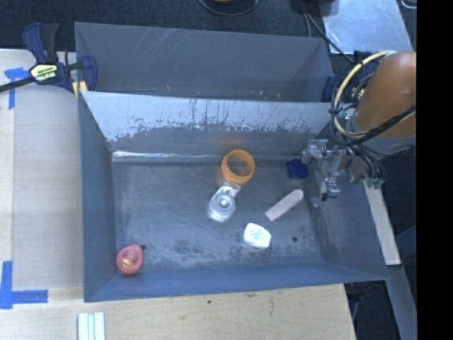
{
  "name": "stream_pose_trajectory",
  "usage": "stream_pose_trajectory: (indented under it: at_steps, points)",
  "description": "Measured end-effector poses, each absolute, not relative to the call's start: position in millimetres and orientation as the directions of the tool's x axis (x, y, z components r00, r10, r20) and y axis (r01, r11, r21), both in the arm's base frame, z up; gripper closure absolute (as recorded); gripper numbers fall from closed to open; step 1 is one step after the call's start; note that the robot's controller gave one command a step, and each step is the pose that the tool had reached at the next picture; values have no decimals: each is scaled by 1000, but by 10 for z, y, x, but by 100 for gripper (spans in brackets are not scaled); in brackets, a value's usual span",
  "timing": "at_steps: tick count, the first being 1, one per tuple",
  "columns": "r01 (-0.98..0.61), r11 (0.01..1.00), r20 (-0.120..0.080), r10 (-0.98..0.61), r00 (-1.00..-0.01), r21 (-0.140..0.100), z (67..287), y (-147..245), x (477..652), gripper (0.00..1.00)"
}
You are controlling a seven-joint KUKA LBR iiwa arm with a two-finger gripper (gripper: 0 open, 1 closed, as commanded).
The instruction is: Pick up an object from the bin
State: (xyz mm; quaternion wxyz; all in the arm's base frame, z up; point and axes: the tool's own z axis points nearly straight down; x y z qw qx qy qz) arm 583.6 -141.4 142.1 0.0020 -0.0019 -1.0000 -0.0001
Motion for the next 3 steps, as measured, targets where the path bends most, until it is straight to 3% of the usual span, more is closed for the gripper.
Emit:
stream_pose_trajectory:
  at_steps: [1,2,3]
  points:
    - [0,1000,-4,0,-1000,-1,1472,-1408,5853,0]
    - [-230,973,6,-231,-973,3,677,-1253,5920,0]
    - [-339,941,-9,-339,-941,-6,1497,-1217,5993,0]
